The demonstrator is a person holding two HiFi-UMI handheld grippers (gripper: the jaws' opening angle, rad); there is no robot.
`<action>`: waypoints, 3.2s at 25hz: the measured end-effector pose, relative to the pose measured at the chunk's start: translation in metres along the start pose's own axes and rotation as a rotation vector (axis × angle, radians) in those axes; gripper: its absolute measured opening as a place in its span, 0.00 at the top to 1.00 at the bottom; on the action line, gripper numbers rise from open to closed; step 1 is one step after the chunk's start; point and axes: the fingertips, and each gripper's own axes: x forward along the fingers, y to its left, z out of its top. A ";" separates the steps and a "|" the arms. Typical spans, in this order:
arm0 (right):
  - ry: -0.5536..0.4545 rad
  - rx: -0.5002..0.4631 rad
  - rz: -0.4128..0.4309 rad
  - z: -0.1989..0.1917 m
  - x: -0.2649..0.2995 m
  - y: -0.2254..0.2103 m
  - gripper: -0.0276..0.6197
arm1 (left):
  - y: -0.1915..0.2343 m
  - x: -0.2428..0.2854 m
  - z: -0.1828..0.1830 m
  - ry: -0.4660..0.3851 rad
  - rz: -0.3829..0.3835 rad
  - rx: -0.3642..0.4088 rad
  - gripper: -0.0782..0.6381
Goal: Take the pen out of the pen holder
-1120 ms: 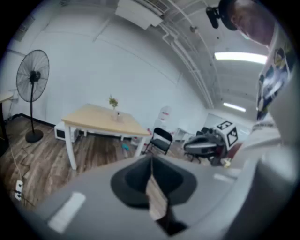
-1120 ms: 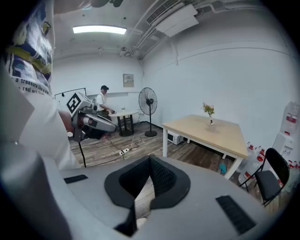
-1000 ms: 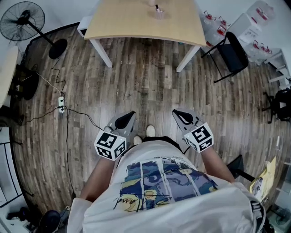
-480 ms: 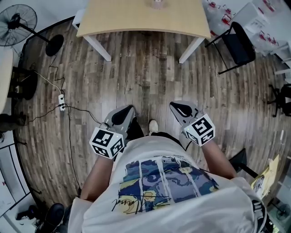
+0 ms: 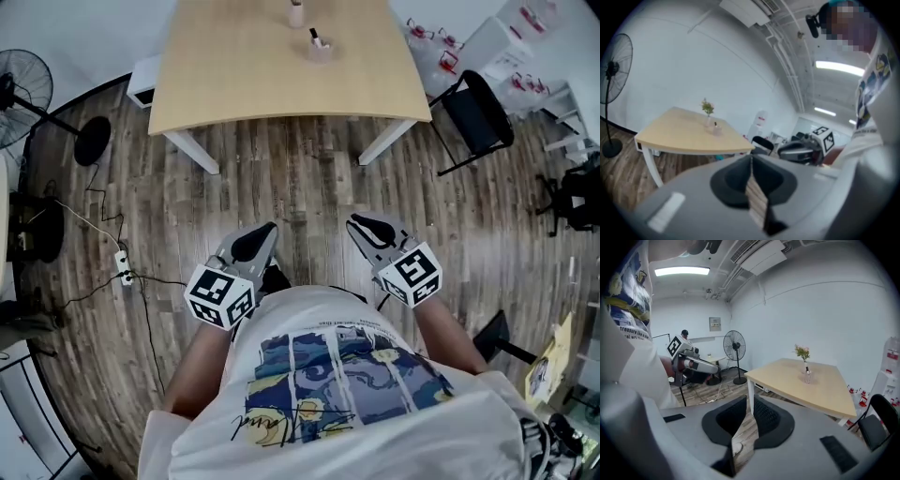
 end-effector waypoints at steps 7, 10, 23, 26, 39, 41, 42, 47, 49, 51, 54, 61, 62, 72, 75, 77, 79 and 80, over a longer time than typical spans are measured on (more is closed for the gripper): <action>0.026 0.001 -0.170 0.040 0.070 -0.061 0.89 | 0.071 0.014 0.030 0.042 -0.123 0.060 0.86; 0.048 0.009 -0.214 0.052 0.103 -0.085 0.89 | 0.109 0.013 0.034 0.058 -0.120 0.030 0.86; 0.113 0.054 -0.299 0.060 0.186 -0.212 0.90 | 0.201 0.013 0.063 0.008 0.029 -0.061 0.88; 0.113 0.046 -0.297 0.062 0.211 -0.251 0.89 | 0.224 0.019 0.074 -0.009 0.098 -0.078 0.88; 0.173 -0.035 -0.227 0.069 0.286 -0.407 0.84 | 0.257 0.115 0.161 -0.050 0.258 -0.056 0.88; 0.176 -0.051 -0.206 0.069 0.295 -0.421 0.84 | 0.257 0.129 0.167 -0.041 0.272 -0.044 0.88; 0.180 -0.066 -0.195 0.069 0.299 -0.427 0.84 | 0.258 0.136 0.170 -0.037 0.280 -0.040 0.88; 0.206 -0.159 -0.145 0.066 0.321 -0.448 0.82 | 0.261 0.164 0.185 -0.045 0.323 -0.044 0.88; 0.210 -0.184 -0.127 0.064 0.329 -0.452 0.82 | 0.263 0.172 0.188 -0.045 0.338 -0.045 0.88; 0.216 -0.205 -0.108 0.062 0.335 -0.454 0.82 | 0.266 0.178 0.189 -0.041 0.352 -0.051 0.88; 0.221 -0.240 -0.076 0.060 0.341 -0.454 0.82 | 0.269 0.185 0.191 -0.033 0.371 -0.057 0.88; 0.206 -0.265 -0.053 0.062 0.345 -0.453 0.89 | 0.269 0.195 0.190 -0.012 0.389 -0.055 0.88; 0.202 -0.267 -0.053 0.062 0.345 -0.453 0.89 | 0.269 0.195 0.189 -0.011 0.390 -0.056 0.88; 0.179 -0.247 -0.054 0.073 0.342 -0.452 0.90 | 0.265 0.182 0.186 -0.016 0.407 -0.057 0.88; 0.179 -0.235 -0.060 0.077 0.340 -0.451 0.91 | 0.265 0.173 0.182 -0.021 0.409 -0.060 0.88; 0.179 -0.234 -0.071 0.081 0.337 -0.449 0.91 | 0.266 0.166 0.179 -0.025 0.408 -0.061 0.88; 0.176 -0.232 -0.083 0.085 0.334 -0.448 0.91 | 0.266 0.159 0.175 -0.030 0.405 -0.061 0.88; 0.173 -0.231 -0.088 0.087 0.332 -0.447 0.91 | 0.265 0.155 0.173 -0.033 0.403 -0.062 0.88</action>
